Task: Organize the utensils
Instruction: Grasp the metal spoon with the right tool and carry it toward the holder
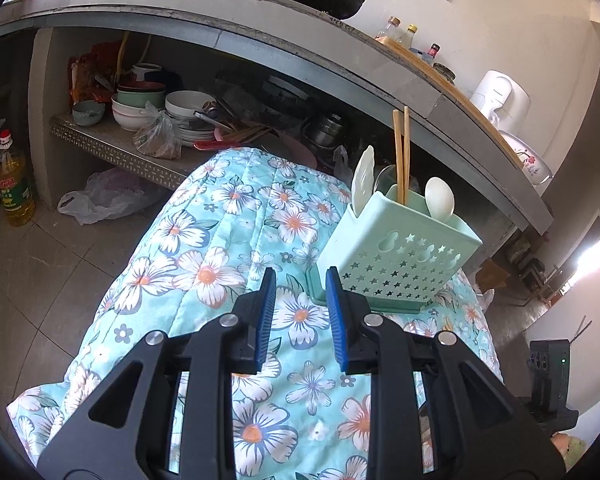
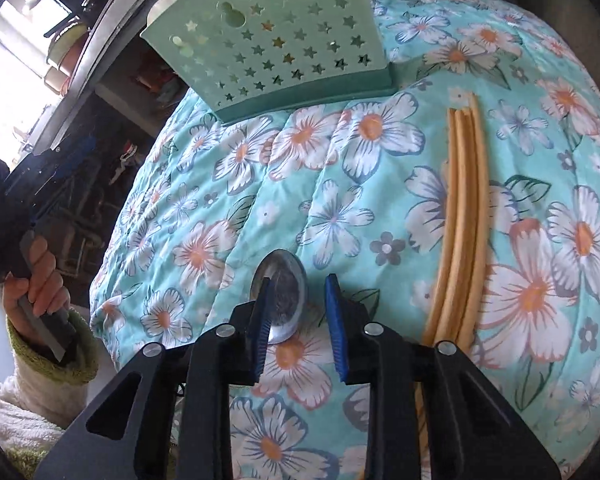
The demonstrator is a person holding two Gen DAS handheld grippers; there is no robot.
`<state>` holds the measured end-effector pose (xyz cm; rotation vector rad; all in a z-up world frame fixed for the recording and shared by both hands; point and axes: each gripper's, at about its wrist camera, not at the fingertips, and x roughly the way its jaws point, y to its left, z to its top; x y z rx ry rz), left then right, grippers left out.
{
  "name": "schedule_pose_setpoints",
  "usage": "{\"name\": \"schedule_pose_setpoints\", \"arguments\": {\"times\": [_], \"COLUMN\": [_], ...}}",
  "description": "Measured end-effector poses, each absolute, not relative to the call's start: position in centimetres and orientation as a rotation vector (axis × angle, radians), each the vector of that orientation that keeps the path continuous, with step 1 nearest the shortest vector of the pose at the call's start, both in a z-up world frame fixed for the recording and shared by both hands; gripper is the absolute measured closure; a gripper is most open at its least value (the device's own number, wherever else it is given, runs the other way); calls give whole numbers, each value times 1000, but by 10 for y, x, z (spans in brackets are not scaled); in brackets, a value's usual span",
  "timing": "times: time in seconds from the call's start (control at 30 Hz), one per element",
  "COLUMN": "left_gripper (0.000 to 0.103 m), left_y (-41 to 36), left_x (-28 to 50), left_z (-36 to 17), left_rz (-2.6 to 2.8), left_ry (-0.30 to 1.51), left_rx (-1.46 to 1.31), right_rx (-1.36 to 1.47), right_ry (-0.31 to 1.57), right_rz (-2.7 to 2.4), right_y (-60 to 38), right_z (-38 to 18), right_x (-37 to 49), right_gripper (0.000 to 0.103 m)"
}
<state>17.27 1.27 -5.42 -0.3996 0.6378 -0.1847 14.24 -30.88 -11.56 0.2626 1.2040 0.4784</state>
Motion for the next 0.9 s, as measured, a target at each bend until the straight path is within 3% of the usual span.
{"name": "schedule_pose_setpoints", "arguments": {"times": [0.07, 0.3, 0.57, 0.73, 0.9], "left_gripper": [79, 79, 78, 60, 39], "left_y": [11, 8, 1, -2, -3], "left_x": [172, 171, 170, 165, 156], "left_z": [-57, -66, -77, -81, -80], "left_rz": [-182, -169, -151, -135, -111], "left_ry": [648, 669, 721, 753, 754], "left_rx": [-394, -376, -333, -311, -282], "right_rx": [245, 185, -55, -135, -173], "right_ry": [1209, 1087, 711, 464, 330], "right_rz": [492, 464, 353, 269, 186], "right_y": [-302, -300, -303, -304, -297], "right_z": [-120, -82, 49, 131, 166], "right_x": [140, 134, 138, 167, 204], "right_gripper": [94, 99, 100, 100, 100]}}
